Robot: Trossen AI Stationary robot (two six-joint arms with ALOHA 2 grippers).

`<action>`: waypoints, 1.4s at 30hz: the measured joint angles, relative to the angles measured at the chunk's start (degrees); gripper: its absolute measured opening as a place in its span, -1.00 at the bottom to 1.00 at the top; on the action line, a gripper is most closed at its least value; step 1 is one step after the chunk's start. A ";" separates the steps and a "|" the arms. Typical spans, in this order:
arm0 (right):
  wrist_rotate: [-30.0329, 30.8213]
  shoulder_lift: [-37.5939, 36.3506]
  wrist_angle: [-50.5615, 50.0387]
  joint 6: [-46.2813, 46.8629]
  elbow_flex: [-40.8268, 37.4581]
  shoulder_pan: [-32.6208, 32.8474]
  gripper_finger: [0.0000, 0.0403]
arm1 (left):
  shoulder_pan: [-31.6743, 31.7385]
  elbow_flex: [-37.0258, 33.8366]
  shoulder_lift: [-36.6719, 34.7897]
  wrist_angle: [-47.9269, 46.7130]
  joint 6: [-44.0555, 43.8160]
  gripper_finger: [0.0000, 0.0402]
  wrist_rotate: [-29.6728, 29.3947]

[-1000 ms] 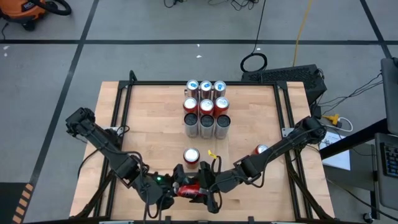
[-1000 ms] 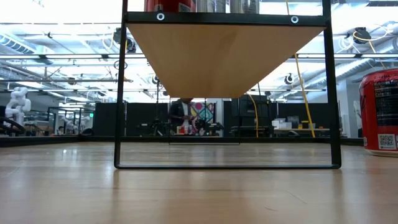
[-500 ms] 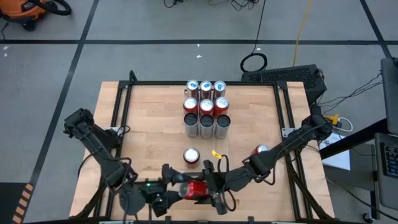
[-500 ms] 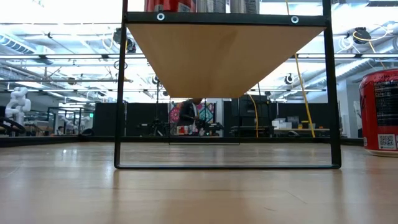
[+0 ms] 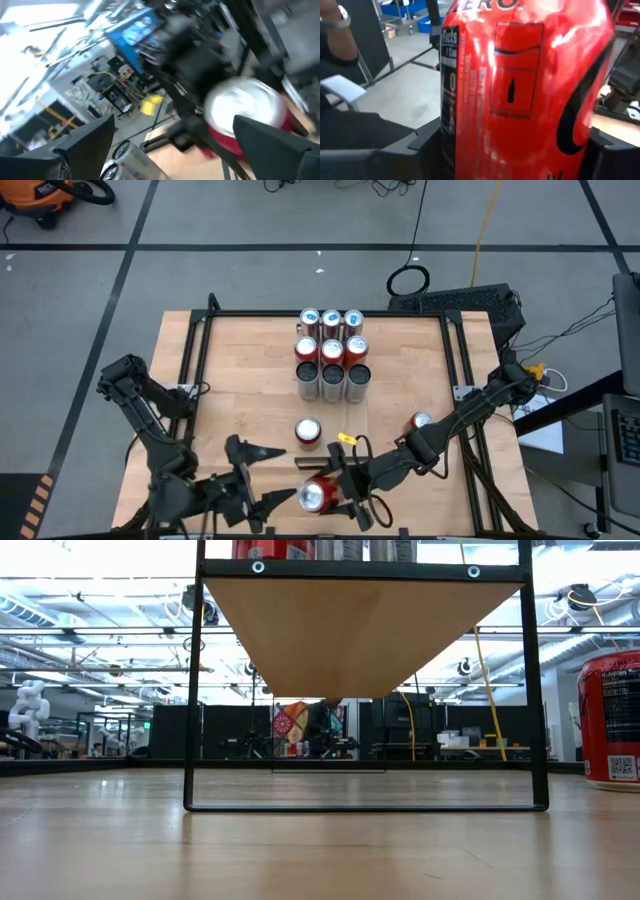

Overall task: Place canned beverage on shelf
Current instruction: Put the left red black soda can on the shelf aligned with the other red black soda can

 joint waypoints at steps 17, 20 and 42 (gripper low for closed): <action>1.34 1.00 14.00 -7.46 -0.05 -0.06 0.36 | -5.24 -1.02 -0.01 11.94 -12.08 0.97 -8.88; 3.11 1.00 17.39 -10.30 -0.05 -0.08 0.36 | -6.08 -2.84 0.03 11.79 -18.55 0.97 -8.69; 8.78 1.00 26.71 -13.07 0.04 -0.63 0.36 | 4.41 -9.87 0.18 11.02 -34.39 0.97 10.84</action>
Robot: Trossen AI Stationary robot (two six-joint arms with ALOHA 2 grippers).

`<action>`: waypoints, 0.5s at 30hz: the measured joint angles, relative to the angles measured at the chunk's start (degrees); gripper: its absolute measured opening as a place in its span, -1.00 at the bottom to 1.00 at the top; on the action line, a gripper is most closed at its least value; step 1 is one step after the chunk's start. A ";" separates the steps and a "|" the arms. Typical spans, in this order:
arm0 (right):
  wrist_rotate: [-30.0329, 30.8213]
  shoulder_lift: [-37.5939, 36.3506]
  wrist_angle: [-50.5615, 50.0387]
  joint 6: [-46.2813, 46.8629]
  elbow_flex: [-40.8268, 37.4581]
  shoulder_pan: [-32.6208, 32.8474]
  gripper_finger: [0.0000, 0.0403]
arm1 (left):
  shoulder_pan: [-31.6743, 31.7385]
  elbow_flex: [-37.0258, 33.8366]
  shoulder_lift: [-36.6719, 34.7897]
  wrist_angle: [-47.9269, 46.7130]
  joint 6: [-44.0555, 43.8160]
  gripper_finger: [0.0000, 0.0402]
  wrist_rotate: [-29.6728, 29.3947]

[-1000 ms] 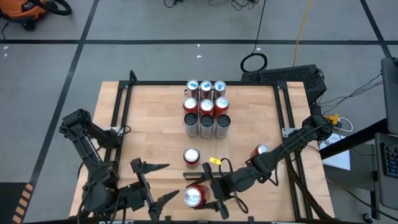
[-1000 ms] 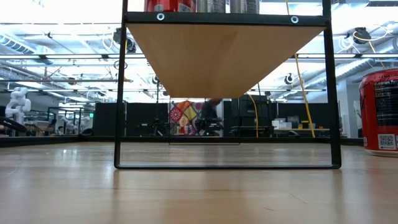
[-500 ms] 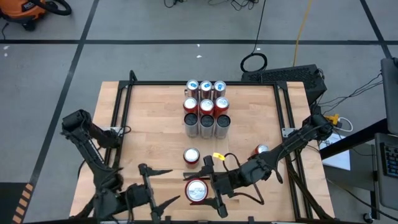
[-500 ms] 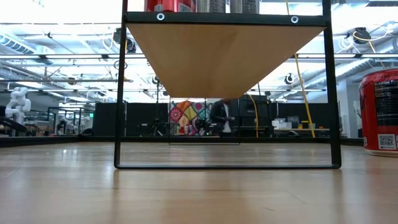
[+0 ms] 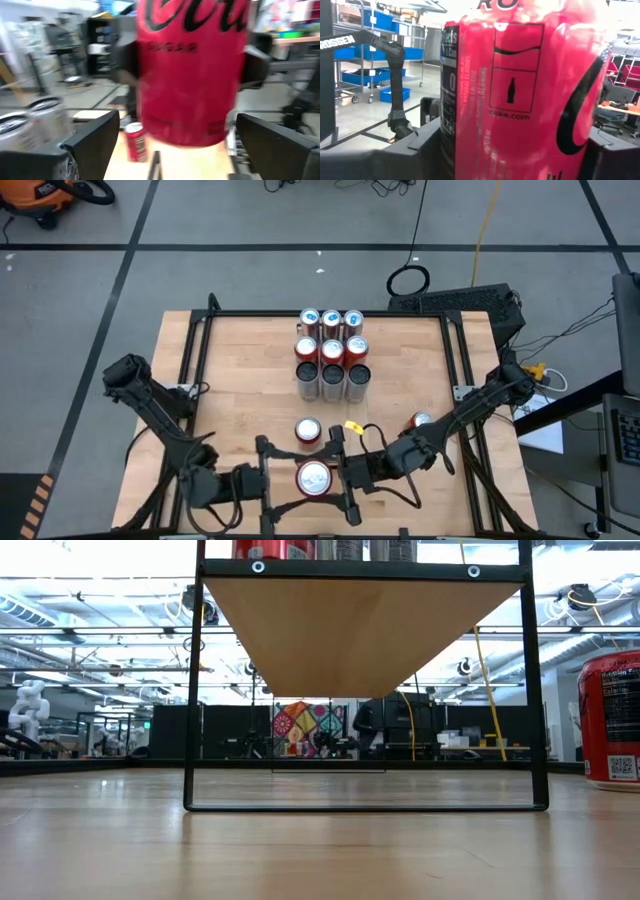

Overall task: Place canned beverage on shelf
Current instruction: Put the left red black soda can on the shelf aligned with the other red black soda can

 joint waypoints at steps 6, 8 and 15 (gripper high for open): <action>-0.11 0.00 -0.64 -0.02 0.00 -0.35 0.36 | 2.50 0.00 0.00 0.61 -0.08 0.97 7.44; -0.07 0.00 -0.81 -0.14 0.00 -0.54 0.36 | 3.26 0.00 0.00 1.54 -0.14 0.97 7.40; -0.10 -0.04 -1.27 0.04 0.00 -1.22 0.36 | 4.24 0.00 0.00 2.31 -0.08 0.96 7.48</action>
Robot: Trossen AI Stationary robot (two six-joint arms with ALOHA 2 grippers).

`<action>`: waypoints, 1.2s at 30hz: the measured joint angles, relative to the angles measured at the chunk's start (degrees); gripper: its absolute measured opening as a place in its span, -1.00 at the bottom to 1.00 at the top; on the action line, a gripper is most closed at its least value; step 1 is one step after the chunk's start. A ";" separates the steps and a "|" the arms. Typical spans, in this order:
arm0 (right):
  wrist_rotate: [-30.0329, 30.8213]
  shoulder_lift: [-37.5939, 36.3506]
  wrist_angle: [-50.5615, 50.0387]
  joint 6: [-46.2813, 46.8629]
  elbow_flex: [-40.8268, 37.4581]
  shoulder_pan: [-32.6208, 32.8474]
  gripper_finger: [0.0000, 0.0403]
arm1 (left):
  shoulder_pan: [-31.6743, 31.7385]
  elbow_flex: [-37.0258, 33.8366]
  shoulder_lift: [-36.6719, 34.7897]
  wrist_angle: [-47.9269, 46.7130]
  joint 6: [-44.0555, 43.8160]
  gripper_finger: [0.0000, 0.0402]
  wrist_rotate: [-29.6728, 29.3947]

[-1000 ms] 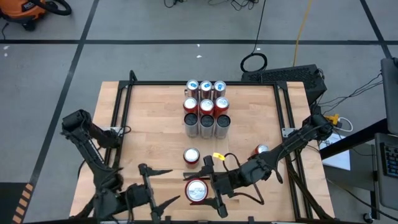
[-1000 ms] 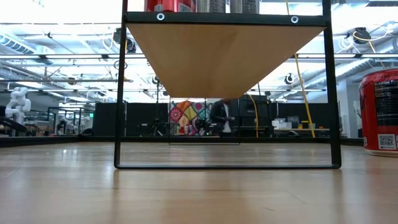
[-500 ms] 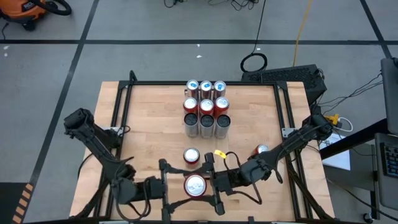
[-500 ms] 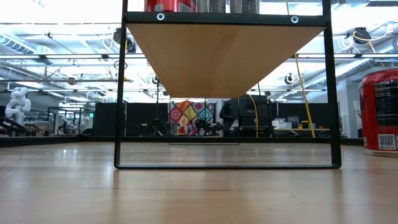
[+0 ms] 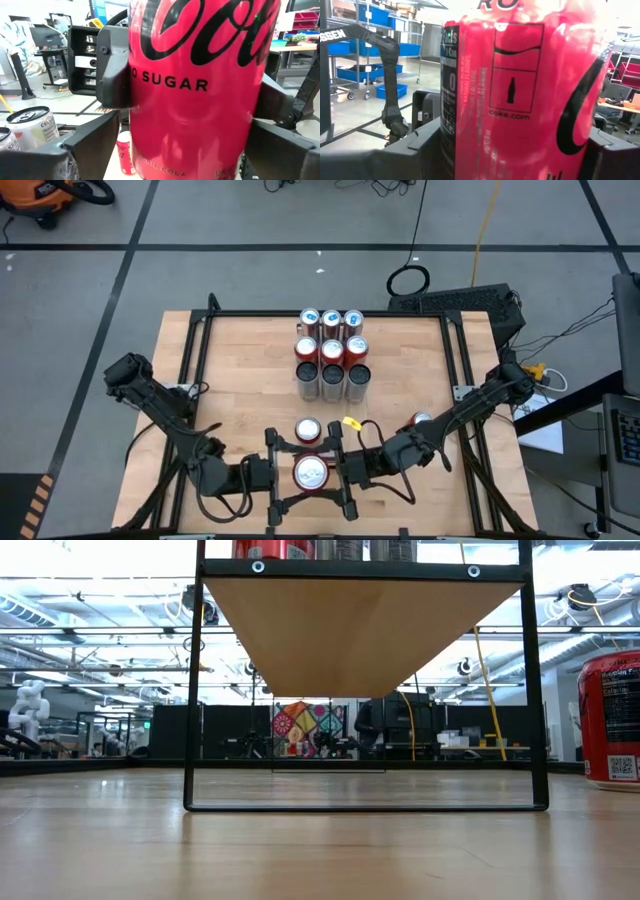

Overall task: Place canned beverage on shelf
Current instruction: Put the left red black soda can on the shelf aligned with the other red black soda can

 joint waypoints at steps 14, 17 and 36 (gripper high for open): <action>0.06 -0.04 -0.52 1.03 0.00 -0.18 0.37 | -0.04 0.00 0.04 -0.71 0.41 0.46 -0.06; 0.11 -0.04 -0.87 1.77 0.01 -0.18 0.40 | -0.07 0.00 0.04 -0.89 0.01 0.42 -0.06; -0.06 -4.33 -8.92 6.44 0.11 1.54 0.66 | -1.60 0.00 0.18 -2.97 -1.57 0.42 1.45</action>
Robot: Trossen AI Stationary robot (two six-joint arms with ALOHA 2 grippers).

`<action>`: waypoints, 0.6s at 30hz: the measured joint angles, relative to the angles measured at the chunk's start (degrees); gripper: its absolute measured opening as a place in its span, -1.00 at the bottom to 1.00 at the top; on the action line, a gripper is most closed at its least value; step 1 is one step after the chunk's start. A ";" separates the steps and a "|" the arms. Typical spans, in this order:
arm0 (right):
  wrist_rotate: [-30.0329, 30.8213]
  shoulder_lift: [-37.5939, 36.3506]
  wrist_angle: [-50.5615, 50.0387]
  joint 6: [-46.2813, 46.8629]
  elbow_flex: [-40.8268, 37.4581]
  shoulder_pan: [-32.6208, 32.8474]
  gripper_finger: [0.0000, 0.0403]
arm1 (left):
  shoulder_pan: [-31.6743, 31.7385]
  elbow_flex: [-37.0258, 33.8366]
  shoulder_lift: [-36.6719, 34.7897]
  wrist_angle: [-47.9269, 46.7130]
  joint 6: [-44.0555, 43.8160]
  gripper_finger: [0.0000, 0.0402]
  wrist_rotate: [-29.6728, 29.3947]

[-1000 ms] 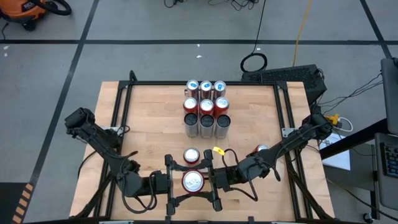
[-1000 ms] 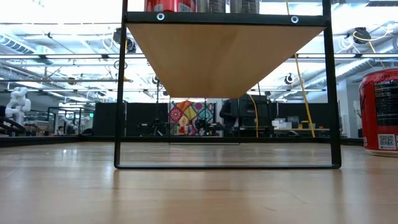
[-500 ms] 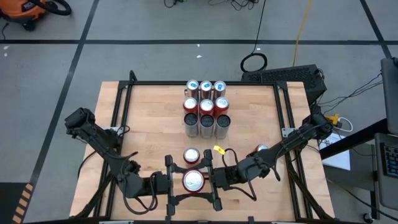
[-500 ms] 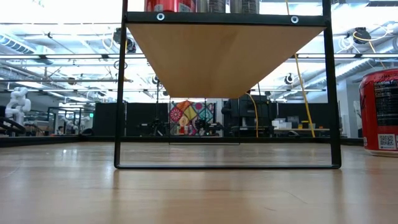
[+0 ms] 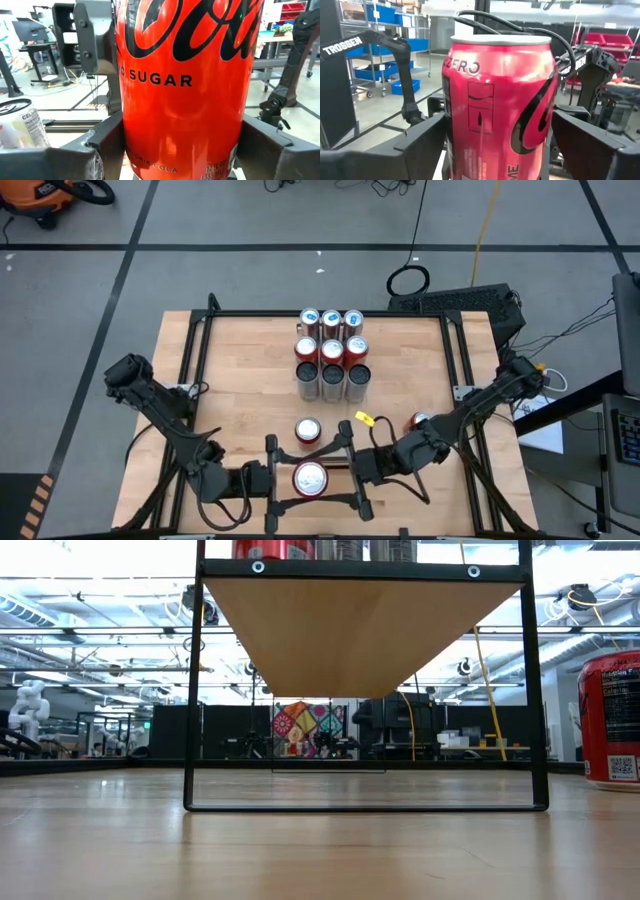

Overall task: Place canned beverage on shelf
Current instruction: Put the left red black soda can on the shelf aligned with the other red black soda can

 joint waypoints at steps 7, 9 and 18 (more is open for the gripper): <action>-0.28 -1.43 -3.21 1.67 -0.02 0.01 0.66 | 1.24 0.00 1.81 1.11 -0.22 0.42 0.13; -0.31 -1.47 -3.12 1.54 -0.02 0.01 0.66 | 1.60 0.00 2.14 1.15 -0.18 0.42 0.23; -0.18 -1.73 -3.56 1.21 -0.02 0.14 0.64 | 2.65 0.02 3.08 0.52 -1.29 0.42 0.41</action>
